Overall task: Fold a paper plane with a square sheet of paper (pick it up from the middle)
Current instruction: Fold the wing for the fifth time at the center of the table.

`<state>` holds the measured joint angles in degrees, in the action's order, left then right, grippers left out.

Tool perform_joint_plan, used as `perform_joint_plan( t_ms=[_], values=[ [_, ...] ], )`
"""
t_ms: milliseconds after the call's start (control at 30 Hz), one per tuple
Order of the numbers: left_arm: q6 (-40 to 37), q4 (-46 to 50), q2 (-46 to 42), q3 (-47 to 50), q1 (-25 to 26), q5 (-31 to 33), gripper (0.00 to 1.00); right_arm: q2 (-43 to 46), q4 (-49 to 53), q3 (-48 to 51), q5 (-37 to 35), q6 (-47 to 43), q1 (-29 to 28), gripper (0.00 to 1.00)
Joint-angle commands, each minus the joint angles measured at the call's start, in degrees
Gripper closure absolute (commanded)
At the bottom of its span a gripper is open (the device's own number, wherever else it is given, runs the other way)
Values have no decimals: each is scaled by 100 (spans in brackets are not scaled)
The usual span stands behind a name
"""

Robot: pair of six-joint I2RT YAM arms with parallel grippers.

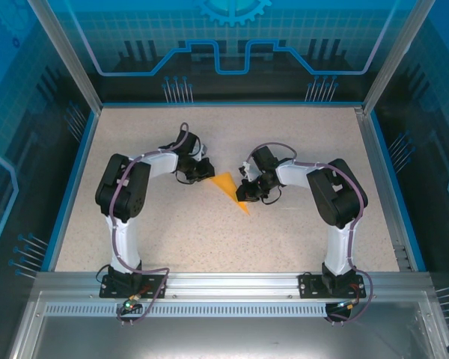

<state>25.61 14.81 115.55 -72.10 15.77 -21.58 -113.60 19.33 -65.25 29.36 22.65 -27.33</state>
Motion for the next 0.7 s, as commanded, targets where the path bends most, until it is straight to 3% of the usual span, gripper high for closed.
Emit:
perform_joint_plan(
  t_ms=[0,233,433,667],
  values=[
    [136,-120,-623,158,-116,206,86,-523,655,294,-801,-86,30,92],
    [359,-478,-992,582,391,115,86,-567,655,268,-770,-77,31,92],
    [493,-613,-555,547,860,37,87,-608,690,245,-767,-86,28,92],
    [603,-622,-133,530,927,-58,89,-653,703,223,-771,-97,34,92]
  ],
)
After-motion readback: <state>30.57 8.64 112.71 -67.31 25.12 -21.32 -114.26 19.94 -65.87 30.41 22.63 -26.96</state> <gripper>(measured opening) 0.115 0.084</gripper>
